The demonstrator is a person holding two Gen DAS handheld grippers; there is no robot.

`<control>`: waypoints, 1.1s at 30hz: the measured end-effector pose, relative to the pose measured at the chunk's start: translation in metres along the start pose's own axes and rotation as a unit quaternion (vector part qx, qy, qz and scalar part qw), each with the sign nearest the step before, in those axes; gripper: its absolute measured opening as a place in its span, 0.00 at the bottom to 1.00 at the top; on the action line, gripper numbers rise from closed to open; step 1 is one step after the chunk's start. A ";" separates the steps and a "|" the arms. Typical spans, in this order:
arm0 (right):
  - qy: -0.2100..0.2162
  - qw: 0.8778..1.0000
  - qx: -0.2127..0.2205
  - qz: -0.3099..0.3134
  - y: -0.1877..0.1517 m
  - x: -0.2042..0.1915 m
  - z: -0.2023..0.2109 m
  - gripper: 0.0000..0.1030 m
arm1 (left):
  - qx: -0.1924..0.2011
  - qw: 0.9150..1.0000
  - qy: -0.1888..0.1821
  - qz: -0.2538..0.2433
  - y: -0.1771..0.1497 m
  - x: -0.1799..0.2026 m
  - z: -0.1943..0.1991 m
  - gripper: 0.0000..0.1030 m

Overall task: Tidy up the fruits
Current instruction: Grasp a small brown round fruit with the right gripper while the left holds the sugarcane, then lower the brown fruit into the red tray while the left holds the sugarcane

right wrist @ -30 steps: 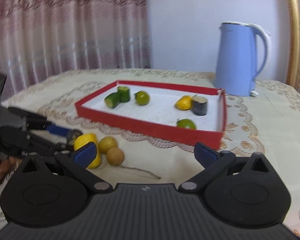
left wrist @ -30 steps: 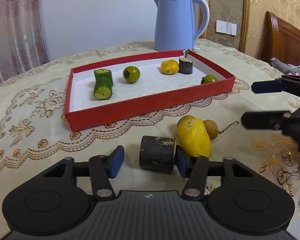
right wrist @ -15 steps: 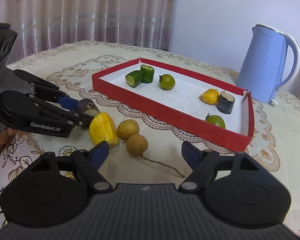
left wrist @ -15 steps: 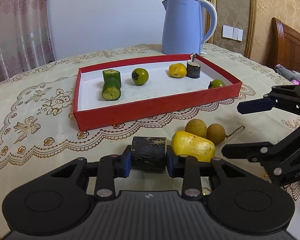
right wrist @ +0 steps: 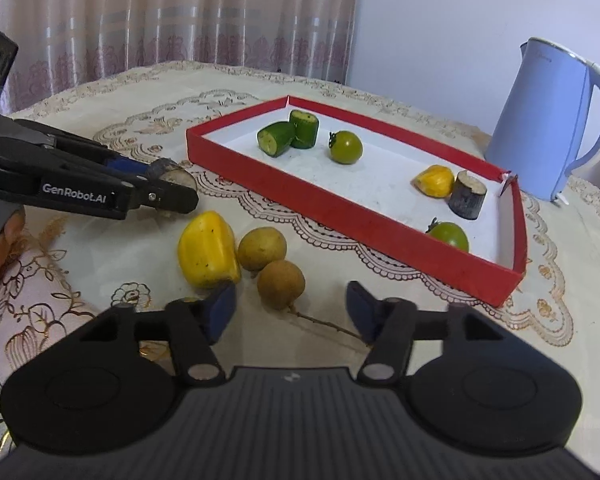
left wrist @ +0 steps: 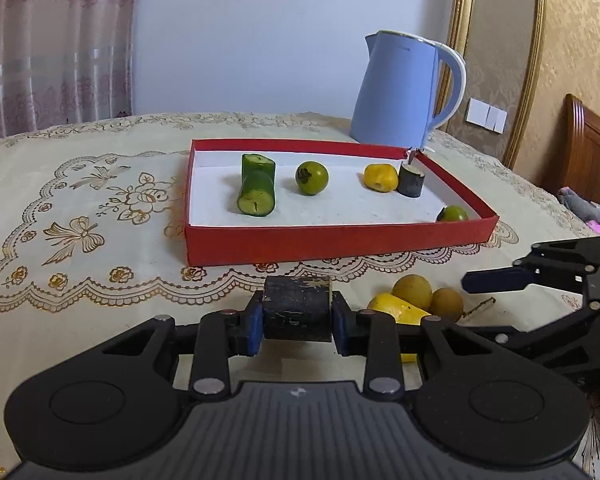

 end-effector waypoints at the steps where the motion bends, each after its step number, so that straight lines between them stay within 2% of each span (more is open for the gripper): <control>1: 0.000 1.000 0.000 -0.001 0.001 0.000 -0.001 0.52 | -0.001 1.000 0.000 0.001 0.000 0.000 0.000 0.31; 3: 0.001 1.000 0.001 -0.002 0.002 0.000 -0.002 0.49 | -0.003 1.000 0.000 0.003 0.000 -0.001 -0.001 0.31; 6: 0.007 1.000 -0.001 -0.005 0.001 -0.001 -0.004 0.37 | -0.008 1.000 -0.001 0.001 -0.002 -0.001 -0.003 0.31; 11: 0.006 1.000 0.002 -0.008 0.002 -0.001 -0.006 0.35 | -0.011 1.000 0.001 0.002 -0.003 -0.002 -0.003 0.31; 14: 0.016 1.000 0.002 -0.009 0.002 -0.004 -0.005 0.23 | -0.012 1.000 0.002 0.001 -0.003 -0.001 -0.003 0.31; 24: -0.007 1.000 0.024 -0.002 0.007 0.004 0.007 0.24 | -0.014 1.000 0.003 0.003 -0.004 -0.002 -0.004 0.31; 29: -0.033 0.997 0.067 -0.010 0.045 0.035 0.021 0.24 | -0.016 1.000 0.003 0.004 -0.004 -0.002 -0.005 0.31; 33: -0.055 0.993 0.095 -0.040 0.079 0.072 0.012 0.24 | -0.017 1.000 0.006 0.008 -0.004 -0.004 -0.005 0.31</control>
Point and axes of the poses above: each gripper's, at about its wrist camera, not at the fingertips, and z roughly against the way its jaws point, x to its right, y to its top, the point moved 10 cm from there along -z, roughly the way its jaws point, and after that the axes turned 7 degrees about -z, right-handed, at the moved point
